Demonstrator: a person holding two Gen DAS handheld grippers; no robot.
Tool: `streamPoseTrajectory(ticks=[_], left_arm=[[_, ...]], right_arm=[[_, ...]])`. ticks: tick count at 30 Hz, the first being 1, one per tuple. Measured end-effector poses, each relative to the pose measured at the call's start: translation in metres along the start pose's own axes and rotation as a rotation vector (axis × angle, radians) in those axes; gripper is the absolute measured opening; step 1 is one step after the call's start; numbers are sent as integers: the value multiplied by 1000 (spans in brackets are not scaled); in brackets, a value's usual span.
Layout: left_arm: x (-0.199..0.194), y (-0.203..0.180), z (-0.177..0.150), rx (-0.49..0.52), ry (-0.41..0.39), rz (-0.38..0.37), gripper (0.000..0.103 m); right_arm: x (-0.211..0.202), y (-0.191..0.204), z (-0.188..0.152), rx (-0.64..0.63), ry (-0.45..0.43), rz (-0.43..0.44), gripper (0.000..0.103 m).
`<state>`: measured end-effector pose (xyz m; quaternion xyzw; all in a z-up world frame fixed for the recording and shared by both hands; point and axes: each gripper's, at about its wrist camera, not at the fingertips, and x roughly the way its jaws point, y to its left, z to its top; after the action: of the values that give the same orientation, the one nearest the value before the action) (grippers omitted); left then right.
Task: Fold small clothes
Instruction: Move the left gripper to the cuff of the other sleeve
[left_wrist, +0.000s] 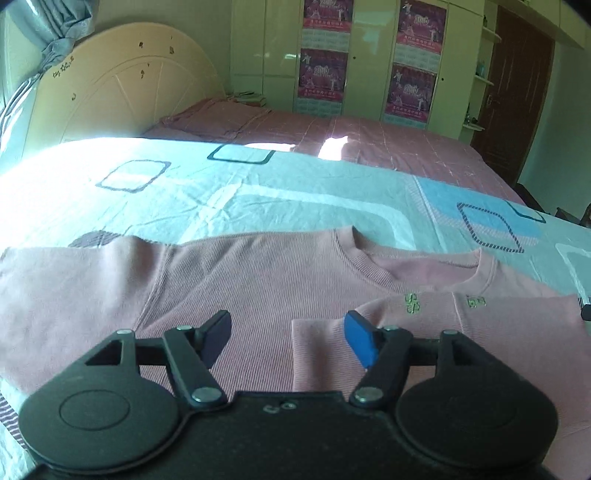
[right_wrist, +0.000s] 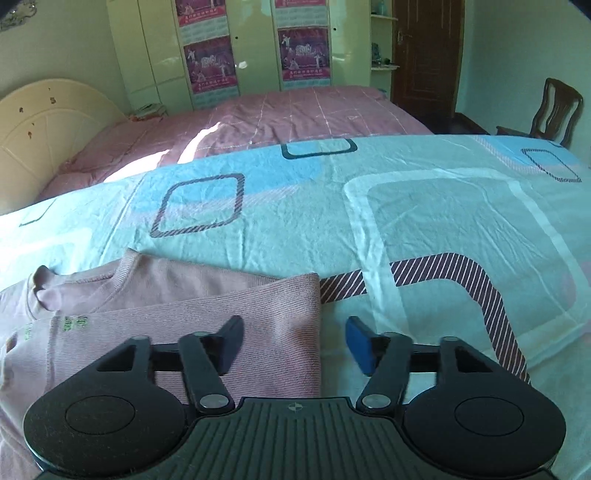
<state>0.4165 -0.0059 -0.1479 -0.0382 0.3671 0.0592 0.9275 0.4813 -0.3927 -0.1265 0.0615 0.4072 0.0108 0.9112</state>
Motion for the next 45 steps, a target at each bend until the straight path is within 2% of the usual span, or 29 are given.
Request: streamPoseTrajectory(ticks=[5, 8, 11, 14, 17, 20, 25, 27, 29, 34, 37, 45], left_arm=[[-12, -23, 3, 49, -14, -62, 74], [-8, -42, -6, 105, 15, -94, 76], [6, -54, -21, 160, 64, -83, 76], [28, -51, -34, 141, 168, -70, 77], [29, -45, -38, 127, 152, -72, 80], [26, -47, -35, 141, 160, -61, 80], [20, -47, -33, 116, 168, -51, 79], [15, -43, -32, 94, 173, -49, 79], [8, -37, -31, 71, 177, -50, 79], [-15, -17, -31, 44, 166, -29, 79], [-30, 0, -30, 24, 153, 2, 79], [-71, 65, -26, -49, 110, 127, 85]], right_arm=[[-23, 20, -11, -35, -8, 22, 68], [-32, 35, -25, -84, -8, 38, 68], [-33, 46, -41, -129, 15, 44, 68], [-27, 47, -58, -145, 57, 37, 68], [-13, 39, -74, -166, 116, -21, 68], [-20, 31, -76, -126, 113, -14, 68], [-32, 45, -78, -119, 75, 31, 68], [-22, 53, -86, -172, 122, 23, 68], [-24, 56, -86, -182, 108, 12, 68], [-45, 78, -80, -189, 59, 94, 68], [-52, 100, -83, -217, 53, 154, 68], [-51, 146, -91, -283, 54, 213, 68]])
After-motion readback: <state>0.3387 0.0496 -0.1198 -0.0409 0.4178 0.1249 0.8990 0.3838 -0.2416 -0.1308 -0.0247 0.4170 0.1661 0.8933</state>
